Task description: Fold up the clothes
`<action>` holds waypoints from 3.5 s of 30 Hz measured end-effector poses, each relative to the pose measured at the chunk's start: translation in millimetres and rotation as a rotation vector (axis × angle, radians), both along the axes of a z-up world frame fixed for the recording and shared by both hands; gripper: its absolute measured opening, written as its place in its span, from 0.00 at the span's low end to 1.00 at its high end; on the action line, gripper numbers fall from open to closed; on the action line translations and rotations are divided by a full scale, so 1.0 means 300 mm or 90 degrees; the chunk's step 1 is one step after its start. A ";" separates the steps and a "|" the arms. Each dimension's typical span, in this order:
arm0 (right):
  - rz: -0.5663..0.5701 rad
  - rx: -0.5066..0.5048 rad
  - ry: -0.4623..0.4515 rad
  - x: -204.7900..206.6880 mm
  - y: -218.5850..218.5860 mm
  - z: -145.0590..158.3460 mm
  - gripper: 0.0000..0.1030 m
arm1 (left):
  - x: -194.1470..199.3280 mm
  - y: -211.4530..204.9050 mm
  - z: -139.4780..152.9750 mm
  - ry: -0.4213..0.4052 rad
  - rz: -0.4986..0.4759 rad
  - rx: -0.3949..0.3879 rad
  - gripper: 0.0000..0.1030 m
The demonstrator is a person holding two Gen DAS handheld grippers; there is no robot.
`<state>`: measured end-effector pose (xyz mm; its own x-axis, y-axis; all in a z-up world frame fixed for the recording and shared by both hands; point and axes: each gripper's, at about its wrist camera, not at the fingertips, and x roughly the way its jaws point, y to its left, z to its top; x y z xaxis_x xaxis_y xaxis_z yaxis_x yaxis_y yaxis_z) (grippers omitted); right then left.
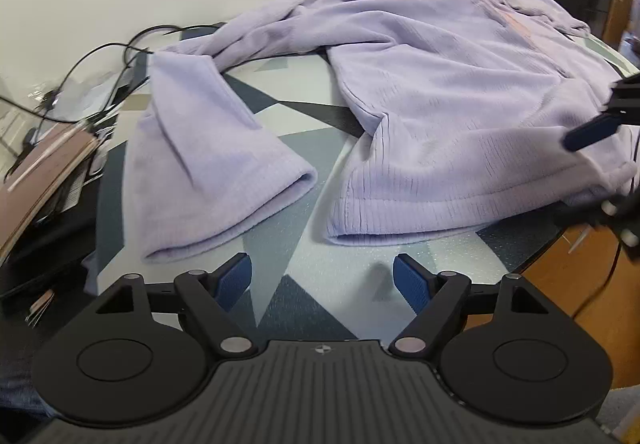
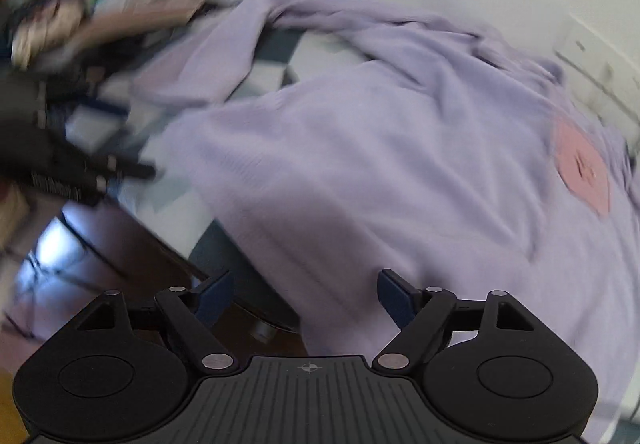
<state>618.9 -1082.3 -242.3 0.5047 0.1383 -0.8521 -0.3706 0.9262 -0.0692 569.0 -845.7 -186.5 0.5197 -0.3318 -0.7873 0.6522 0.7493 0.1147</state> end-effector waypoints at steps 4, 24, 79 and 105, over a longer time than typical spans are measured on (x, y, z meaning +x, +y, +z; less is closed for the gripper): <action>-0.064 0.060 0.015 0.058 -0.012 0.030 0.26 | 0.027 -0.006 -0.009 -0.009 -0.034 -0.006 0.77; -0.461 0.266 -0.023 -0.060 -0.333 0.036 0.28 | 0.158 -0.072 0.013 0.003 -0.034 -0.051 0.19; -0.525 0.287 -0.108 0.070 -0.270 -0.003 0.51 | -0.037 0.139 0.070 0.033 -0.017 0.035 0.14; -0.126 0.326 -0.072 0.584 0.158 0.205 0.46 | 0.025 0.196 0.030 0.125 0.066 -0.018 0.28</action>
<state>794.2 -1035.0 -180.7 0.6468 0.4138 -0.6406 -0.2032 0.9031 0.3783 576.5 -787.0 -177.7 0.3902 -0.3079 -0.8677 0.5789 0.8149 -0.0289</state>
